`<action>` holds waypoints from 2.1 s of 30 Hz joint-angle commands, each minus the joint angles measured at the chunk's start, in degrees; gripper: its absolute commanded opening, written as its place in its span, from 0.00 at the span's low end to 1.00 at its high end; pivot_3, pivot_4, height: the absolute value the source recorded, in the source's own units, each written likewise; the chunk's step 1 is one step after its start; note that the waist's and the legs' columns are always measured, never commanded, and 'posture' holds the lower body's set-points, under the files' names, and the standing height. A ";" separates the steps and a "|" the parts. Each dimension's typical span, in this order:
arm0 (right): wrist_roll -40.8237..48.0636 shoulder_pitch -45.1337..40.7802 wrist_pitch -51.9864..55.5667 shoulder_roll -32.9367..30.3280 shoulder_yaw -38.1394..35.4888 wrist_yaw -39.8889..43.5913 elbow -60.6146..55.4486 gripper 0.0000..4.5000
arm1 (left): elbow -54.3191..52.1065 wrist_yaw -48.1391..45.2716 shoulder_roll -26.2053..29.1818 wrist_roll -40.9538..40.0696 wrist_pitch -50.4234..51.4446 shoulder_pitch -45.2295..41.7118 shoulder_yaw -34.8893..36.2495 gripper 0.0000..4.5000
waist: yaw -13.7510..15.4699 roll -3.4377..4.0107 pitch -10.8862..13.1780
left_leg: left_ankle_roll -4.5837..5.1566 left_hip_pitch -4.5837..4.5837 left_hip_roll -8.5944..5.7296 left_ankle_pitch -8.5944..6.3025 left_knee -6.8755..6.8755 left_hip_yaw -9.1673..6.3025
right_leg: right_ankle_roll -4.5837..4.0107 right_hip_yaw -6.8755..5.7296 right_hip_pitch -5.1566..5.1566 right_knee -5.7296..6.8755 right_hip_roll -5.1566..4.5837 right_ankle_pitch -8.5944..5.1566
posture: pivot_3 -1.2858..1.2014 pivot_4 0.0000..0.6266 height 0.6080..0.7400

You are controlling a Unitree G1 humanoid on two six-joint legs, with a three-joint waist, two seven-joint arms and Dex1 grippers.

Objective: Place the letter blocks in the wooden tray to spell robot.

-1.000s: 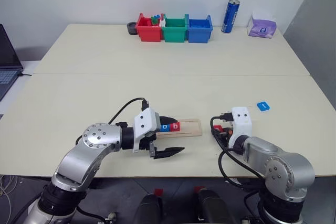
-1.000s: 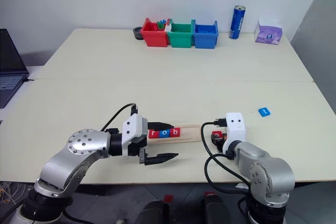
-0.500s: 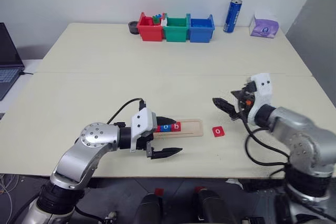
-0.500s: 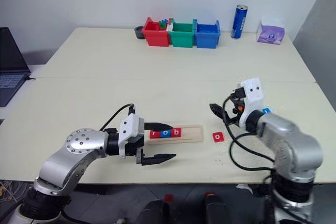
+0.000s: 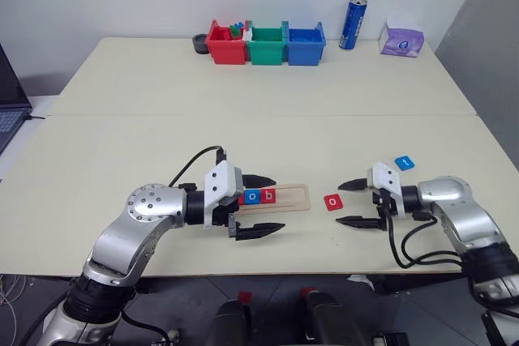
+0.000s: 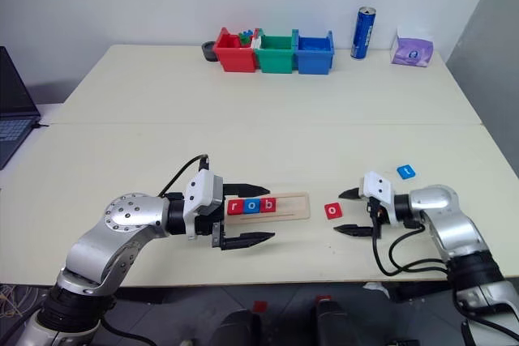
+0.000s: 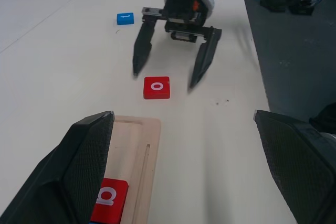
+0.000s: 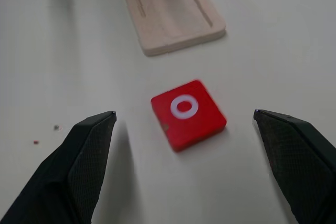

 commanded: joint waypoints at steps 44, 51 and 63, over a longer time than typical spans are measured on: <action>-2.92 -12.61 5.09 13.22 7.39 -1.00 -0.29 0.33 | 13.32 -9.21 9.87 -2.06 -7.68 -0.81 12.13 1.00 | 0.23 0.03 0.04 | 0.00 0.60 -0.03 -0.01 -0.08 -0.09 | -0.01 -0.08 0.58 -0.07 -0.23 -0.05 | 0.52 0.24 1.00; -5.01 -14.80 0.14 14.65 7.40 -1.43 7.16 0.33 | 12.73 -9.33 8.92 -2.18 -7.39 -1.85 11.44 1.00 | 0.06 0.03 0.04 | 0.00 0.63 -0.01 -0.01 -0.11 -0.09 | -0.03 -0.10 0.56 -0.03 -0.11 -0.04 | 0.52 0.24 1.00; -6.24 -16.12 -3.00 16.08 7.86 -0.25 10.95 0.33 | 12.76 -9.39 8.75 -1.83 -7.47 -2.43 10.97 1.00 | 0.04 0.03 0.04 | 0.00 0.63 -0.01 -0.01 -0.12 -0.11 | -0.03 -0.07 0.55 -0.03 -0.12 -0.04 | 0.52 0.24 1.00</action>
